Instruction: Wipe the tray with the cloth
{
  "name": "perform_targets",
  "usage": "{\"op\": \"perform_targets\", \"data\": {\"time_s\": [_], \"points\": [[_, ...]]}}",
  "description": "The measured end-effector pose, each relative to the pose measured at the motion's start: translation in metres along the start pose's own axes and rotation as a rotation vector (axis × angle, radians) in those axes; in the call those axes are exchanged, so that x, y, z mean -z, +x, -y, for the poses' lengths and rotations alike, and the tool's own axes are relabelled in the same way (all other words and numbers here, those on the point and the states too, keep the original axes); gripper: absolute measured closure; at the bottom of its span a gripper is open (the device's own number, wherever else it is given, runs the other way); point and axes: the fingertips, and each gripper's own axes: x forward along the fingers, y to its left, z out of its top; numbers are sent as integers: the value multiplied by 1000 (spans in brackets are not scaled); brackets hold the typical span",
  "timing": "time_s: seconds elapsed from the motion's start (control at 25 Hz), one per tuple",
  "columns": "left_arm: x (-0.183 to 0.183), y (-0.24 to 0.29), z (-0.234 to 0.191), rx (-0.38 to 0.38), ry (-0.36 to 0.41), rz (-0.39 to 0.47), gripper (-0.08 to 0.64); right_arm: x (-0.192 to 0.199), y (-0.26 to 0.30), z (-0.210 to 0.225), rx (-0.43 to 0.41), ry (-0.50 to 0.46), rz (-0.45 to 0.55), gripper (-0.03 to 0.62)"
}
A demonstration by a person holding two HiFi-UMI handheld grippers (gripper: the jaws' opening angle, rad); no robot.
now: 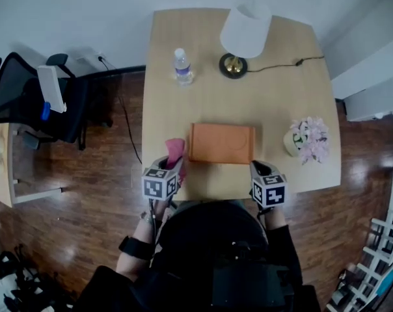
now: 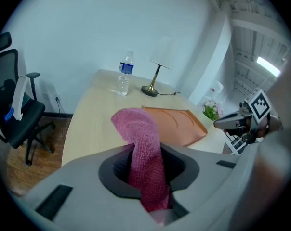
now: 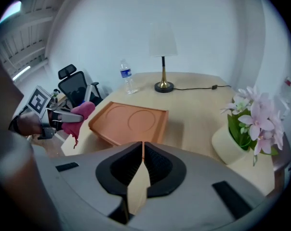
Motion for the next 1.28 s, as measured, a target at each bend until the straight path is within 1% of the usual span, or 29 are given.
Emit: {"op": "perform_targets", "data": {"time_s": [0.04, 0.12, 0.16, 0.28, 0.36, 0.44, 0.52, 0.6, 0.68, 0.92, 1.08, 1.16, 1.28], "points": [[-7, 8, -10, 5, -3, -2, 462, -2, 7, 8, 25, 9, -5, 575], [-23, 25, -25, 24, -3, -12, 462, -5, 19, 19, 62, 24, -21, 492], [-32, 33, -31, 38, 0, -17, 462, -7, 25, 21, 69, 34, -27, 479], [-63, 57, -38, 91, 12, -11, 462, -12, 36, 20, 74, 56, -39, 479], [-81, 72, -37, 128, 0, 0, 462, -11, 41, 17, 75, 53, -54, 479], [-95, 86, -34, 168, -43, 9, 461, -10, 42, 14, 79, 48, -61, 479], [-102, 98, -35, 189, -113, 21, 462, -10, 41, 13, 77, 58, -58, 479], [-105, 103, -38, 211, -190, 41, 462, -10, 41, 15, 76, 72, -50, 479], [-105, 103, -38, 237, -249, 66, 462, -11, 41, 16, 74, 76, -42, 479], [-101, 92, -31, 297, -356, 132, 462, -10, 41, 13, 34, 120, -38, 479], [-87, 81, -26, 341, -395, 143, 462, -10, 41, 15, 34, 116, -31, 479], [-78, 75, -21, 362, -398, 142, 462, -10, 40, 14, 31, 120, -27, 479], [-65, 64, -11, 380, -388, 129, 462, -11, 39, 19, 50, 113, -21, 479]]}}
